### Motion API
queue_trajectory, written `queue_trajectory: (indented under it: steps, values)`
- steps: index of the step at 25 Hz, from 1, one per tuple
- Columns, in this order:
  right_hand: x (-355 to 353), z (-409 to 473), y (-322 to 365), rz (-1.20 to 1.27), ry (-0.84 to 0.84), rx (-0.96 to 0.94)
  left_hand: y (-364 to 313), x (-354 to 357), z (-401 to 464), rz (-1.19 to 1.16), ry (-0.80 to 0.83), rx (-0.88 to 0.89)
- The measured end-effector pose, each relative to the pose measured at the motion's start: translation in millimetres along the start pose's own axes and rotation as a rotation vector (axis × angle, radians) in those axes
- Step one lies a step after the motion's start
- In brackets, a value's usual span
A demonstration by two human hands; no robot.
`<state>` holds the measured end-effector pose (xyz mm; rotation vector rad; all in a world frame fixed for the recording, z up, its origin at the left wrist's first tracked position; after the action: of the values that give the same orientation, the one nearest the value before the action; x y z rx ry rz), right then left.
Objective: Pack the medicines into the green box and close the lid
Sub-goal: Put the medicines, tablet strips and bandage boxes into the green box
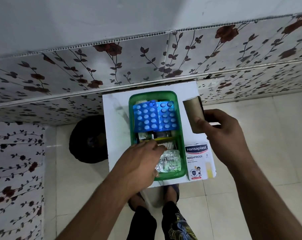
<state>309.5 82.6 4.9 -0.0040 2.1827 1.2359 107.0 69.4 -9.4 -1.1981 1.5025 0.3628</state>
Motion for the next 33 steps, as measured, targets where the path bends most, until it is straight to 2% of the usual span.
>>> queue_trajectory:
  steps: [2, 3, 5, 7, 9, 11, 14, 16, 18, 20, 21, 22, 24, 27, 33]
  values:
    - [5.6, -8.4, 8.7, -0.072, 0.080, -0.098, 8.0, -14.2, -4.2, -0.121, -0.085, -0.025]
    - [11.0, -14.7, 13.7, -0.143, 0.122, -0.182, 15.7, -25.6, -8.9, -0.205, -0.204, -0.072]
    - [28.2, -28.3, 21.6, -0.355, 0.180, -0.419, 42.8, -45.8, -23.5, -0.410, -0.495, -0.266]
    - [49.1, -38.2, 23.4, -0.641, 0.194, -0.659, 74.9, -45.5, -36.8, -0.549, -0.640, -0.475]
    - [65.7, -41.1, 22.2, -0.832, 0.179, -0.780, 98.1, -33.9, -45.4, -0.567, -0.635, -0.595]
    - [77.5, -39.8, 17.9, -0.883, 0.154, -0.800, 109.8, -25.2, -48.6, -0.583, -0.628, -0.626]
    - [93.8, -37.8, 8.9, -0.881, 0.149, -0.813, 112.9, -16.9, -48.0, -0.591, -0.619, -0.621]
    - [90.0, -38.8, 8.6, -0.767, 0.146, -0.827, 107.3, -16.6, -44.8, -0.609, -0.622, -0.614]
    - [63.7, -31.5, 10.4, -0.500, 0.041, -0.691, 97.0, -23.0, -39.2, -0.618, -0.649, -0.573]
    - [21.6, -15.1, -10.3, -0.231, -0.146, -0.397, 79.1, -35.0, -28.7, -0.601, -0.675, -0.490]
    - [3.1, -6.9, -31.3, -0.185, -0.204, -0.224, 67.6, -40.6, -21.0, -0.602, -0.676, -0.443]
    - [-7.8, -1.1, -55.0, -0.235, -0.203, -0.071, 55.3, -45.1, -12.4, -0.613, -0.664, -0.404]
    - [-12.9, -0.3, -100.8, -0.434, -0.063, 0.142, 29.0, -49.2, 8.7, -0.642, -0.619, -0.323]
    - [-5.9, -5.4, -138.8, -0.480, 0.060, 0.224, -8.5, -48.0, 42.0, -0.627, -0.572, -0.217]
    - [-20.4, 5.7, -150.3, -0.272, -0.007, 0.284, -44.6, -32.1, 68.6, -0.650, -0.468, -0.150]
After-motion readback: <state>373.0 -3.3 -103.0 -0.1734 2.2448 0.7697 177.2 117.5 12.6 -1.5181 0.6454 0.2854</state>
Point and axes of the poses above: each hand's wrist, its own z-axis towards the middle knuckle, its own x-axis out of the palm, y = z × x, the point moved 5 cm from there along z, towards the middle knuckle, and after that the axes turned 10 degrees about -y, right-handed, at the moved point
